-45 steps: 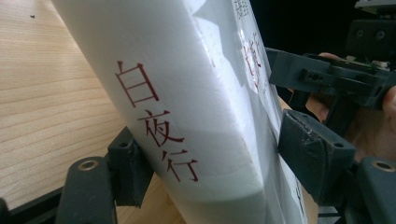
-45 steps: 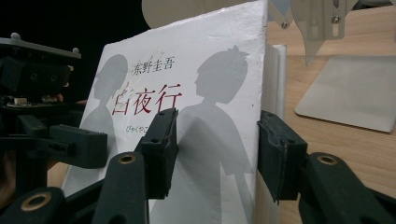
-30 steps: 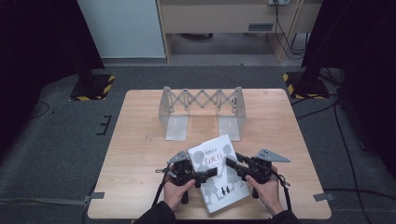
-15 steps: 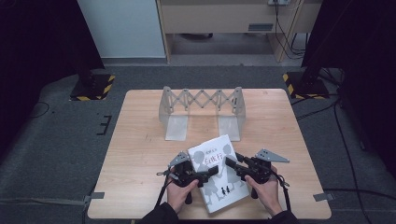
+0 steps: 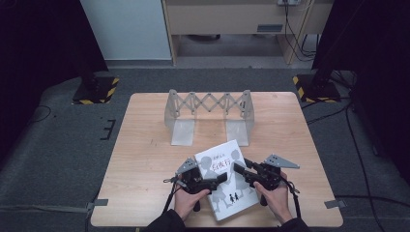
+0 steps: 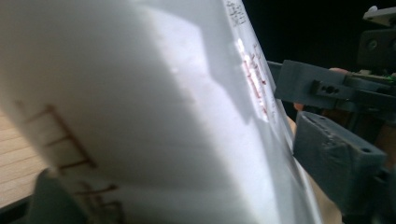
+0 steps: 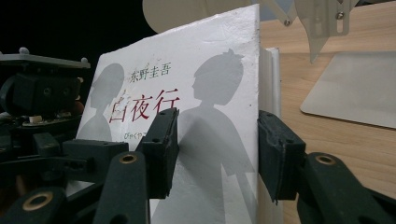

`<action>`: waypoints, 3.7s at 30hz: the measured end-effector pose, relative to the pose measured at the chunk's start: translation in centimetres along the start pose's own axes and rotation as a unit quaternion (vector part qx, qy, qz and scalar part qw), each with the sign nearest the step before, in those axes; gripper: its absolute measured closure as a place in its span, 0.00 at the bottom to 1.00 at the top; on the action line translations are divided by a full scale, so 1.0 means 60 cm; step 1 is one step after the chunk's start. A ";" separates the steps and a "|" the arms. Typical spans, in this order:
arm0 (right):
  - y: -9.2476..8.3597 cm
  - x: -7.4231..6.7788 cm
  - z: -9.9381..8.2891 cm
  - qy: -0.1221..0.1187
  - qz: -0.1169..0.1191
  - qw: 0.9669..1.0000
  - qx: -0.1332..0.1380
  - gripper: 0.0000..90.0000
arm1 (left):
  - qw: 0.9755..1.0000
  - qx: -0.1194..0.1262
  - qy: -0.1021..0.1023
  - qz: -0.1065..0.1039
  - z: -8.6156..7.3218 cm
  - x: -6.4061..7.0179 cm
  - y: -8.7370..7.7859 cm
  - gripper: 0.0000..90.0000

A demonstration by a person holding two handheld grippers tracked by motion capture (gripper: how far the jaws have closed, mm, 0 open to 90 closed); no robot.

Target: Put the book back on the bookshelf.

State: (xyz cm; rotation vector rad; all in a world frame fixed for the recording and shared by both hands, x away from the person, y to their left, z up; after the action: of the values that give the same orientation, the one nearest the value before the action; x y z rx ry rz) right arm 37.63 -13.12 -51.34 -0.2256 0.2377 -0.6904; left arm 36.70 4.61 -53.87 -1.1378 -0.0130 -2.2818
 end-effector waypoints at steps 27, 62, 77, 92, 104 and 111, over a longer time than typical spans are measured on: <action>-0.014 0.034 -0.004 0.012 -0.020 1.000 0.013 0.32 | 0.998 -0.003 -0.060 -0.030 0.011 0.002 -0.012 0.45; -0.068 0.169 -0.090 -0.072 -0.212 0.958 -0.176 0.23 | 0.997 0.000 -0.054 -0.056 0.054 0.033 -0.043 0.57; -0.069 0.178 -0.101 -0.068 -0.212 0.954 -0.202 0.19 | 0.999 0.003 -0.011 -0.035 0.084 0.049 -0.073 0.58; -0.069 0.177 -0.109 -0.065 -0.202 0.948 -0.235 0.15 | 1.000 0.011 0.021 0.010 0.119 0.044 -0.110 0.58; -0.066 0.175 -0.110 -0.070 -0.198 0.948 -0.240 0.12 | 0.997 0.038 0.038 0.058 0.150 0.030 -0.142 0.58; -0.066 0.175 -0.110 -0.070 -0.199 0.947 -0.240 0.12 | 0.995 0.052 0.041 0.080 0.170 0.020 -0.162 0.57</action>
State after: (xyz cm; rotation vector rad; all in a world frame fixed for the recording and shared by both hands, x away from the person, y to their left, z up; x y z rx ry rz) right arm 41.20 -23.76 -57.99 -0.8045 0.2230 -1.0060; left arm 38.69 14.72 -44.18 -0.9571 -0.0097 -2.1577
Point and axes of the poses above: each handheld gripper's, and its own axes: y roughly forward along the jaws, z roughly out of its top, x roughly to its right, the point moved 6 cm from there along y, roughly forward along the jaws, and after that the axes turned 15 degrees about -y, right-handed, at the moved point
